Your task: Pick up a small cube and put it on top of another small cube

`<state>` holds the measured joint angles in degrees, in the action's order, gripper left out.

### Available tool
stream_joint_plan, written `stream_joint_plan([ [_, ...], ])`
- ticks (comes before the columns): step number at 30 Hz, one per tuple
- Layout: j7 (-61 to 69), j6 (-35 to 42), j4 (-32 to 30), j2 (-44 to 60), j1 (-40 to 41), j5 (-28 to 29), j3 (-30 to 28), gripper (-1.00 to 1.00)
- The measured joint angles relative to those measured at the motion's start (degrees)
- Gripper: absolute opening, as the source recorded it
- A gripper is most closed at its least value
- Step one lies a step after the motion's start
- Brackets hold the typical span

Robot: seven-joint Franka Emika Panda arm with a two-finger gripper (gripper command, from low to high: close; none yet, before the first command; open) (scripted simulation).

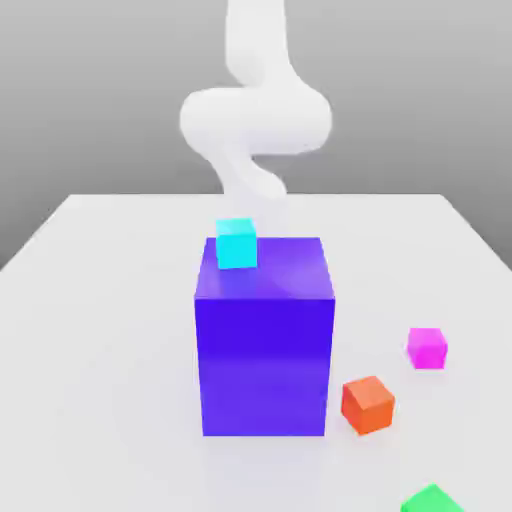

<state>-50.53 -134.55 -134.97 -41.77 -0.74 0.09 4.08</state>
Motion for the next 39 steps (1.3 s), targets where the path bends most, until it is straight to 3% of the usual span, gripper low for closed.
stream_joint_plan([
  [11,-23.25,-15.75,-16.04,21.11,-3.3,-0.4,21.2,0.0],
  [19,-44.24,-29.36,-28.59,40.56,-10.7,1.1,34.44,0.0],
  [25,-55.02,-33.92,-27.96,47.63,-15.93,13.09,27.93,0.0],
  [35,-69.94,-40.85,-25.05,57.82,-32.87,33.0,6.15,0.0],
  [36,-70.9,-41.51,-24.87,58.68,-34.5,34.3,4.18,-1.0],
  [39,-70.91,-41.57,-24.87,58.68,-34.5,34.31,4.18,-1.0],
])
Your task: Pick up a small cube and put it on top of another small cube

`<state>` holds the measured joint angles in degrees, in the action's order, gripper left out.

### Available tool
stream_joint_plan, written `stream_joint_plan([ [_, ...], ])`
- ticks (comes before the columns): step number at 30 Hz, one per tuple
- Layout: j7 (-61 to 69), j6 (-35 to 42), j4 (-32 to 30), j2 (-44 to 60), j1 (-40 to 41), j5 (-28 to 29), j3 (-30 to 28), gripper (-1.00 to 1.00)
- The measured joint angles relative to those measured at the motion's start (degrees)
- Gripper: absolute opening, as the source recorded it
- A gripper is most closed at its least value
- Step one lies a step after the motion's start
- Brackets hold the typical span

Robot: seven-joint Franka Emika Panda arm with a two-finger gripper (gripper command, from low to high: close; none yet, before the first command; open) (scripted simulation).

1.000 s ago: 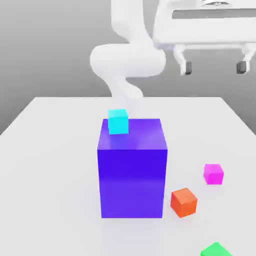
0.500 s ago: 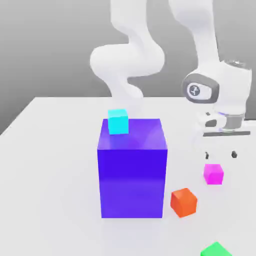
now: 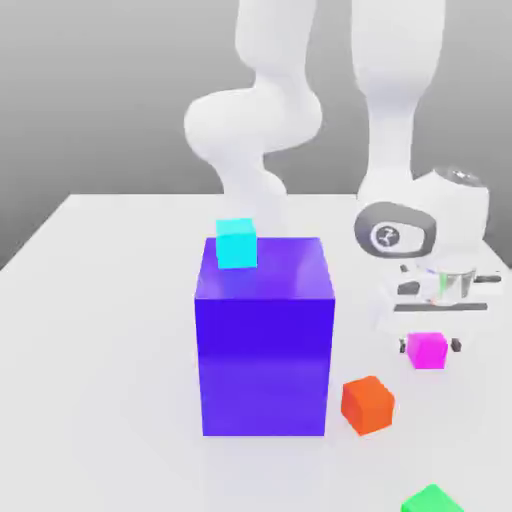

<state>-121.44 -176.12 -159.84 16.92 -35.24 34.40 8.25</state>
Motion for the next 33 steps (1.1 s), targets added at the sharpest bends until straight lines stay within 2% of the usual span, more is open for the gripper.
stream_joint_plan([
  [3,-0.47,-0.42,0.09,0.43,-0.84,0.64,-1.0,-1.0],
  [6,1.53,0.96,-0.29,-1.35,2.36,-2.09,2.92,-1.0],
  [14,13.97,6.31,-2.62,-9.45,13.89,-18.79,18.53,-1.0],
  [20,23.85,10.25,-4.57,-15.58,14.81,-31.95,22.83,-1.0],
  [24,26.04,14.72,0.93,-13.72,17.43,-33.37,21.18,-1.0],
  [33,27.35,25.43,19.01,-5.52,23.16,-30.48,13.78,-1.0],
])
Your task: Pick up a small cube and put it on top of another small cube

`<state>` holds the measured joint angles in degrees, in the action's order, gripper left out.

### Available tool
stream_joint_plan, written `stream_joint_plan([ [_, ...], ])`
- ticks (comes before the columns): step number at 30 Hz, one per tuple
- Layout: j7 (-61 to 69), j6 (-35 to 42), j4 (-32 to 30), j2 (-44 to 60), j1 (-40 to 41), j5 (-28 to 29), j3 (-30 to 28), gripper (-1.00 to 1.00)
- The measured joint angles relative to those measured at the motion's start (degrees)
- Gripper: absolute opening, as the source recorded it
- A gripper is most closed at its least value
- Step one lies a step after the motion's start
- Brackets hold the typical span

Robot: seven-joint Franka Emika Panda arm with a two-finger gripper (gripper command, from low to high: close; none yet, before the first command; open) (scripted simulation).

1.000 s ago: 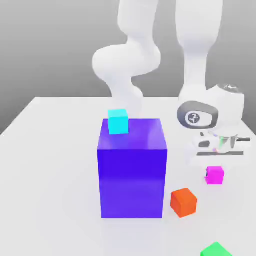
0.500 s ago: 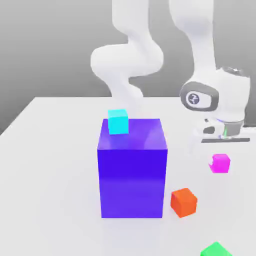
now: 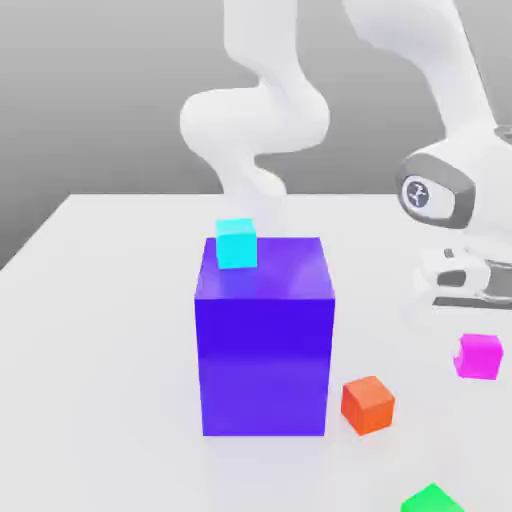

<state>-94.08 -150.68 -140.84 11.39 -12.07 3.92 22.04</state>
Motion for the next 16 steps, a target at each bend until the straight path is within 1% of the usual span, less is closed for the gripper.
stream_joint_plan([
  [7,0.12,6.75,13.76,6.19,5.13,2.65,-7.52,-1.0],
  [10,-1.17,2.96,15.59,11.69,4.73,4.74,-9.75,-1.0],
  [11,-1.68,1.29,15.82,13.65,4.28,5.49,-10.41,1.0],
  [16,-1.68,1.29,15.82,13.65,4.28,5.49,-10.41,1.0],
])
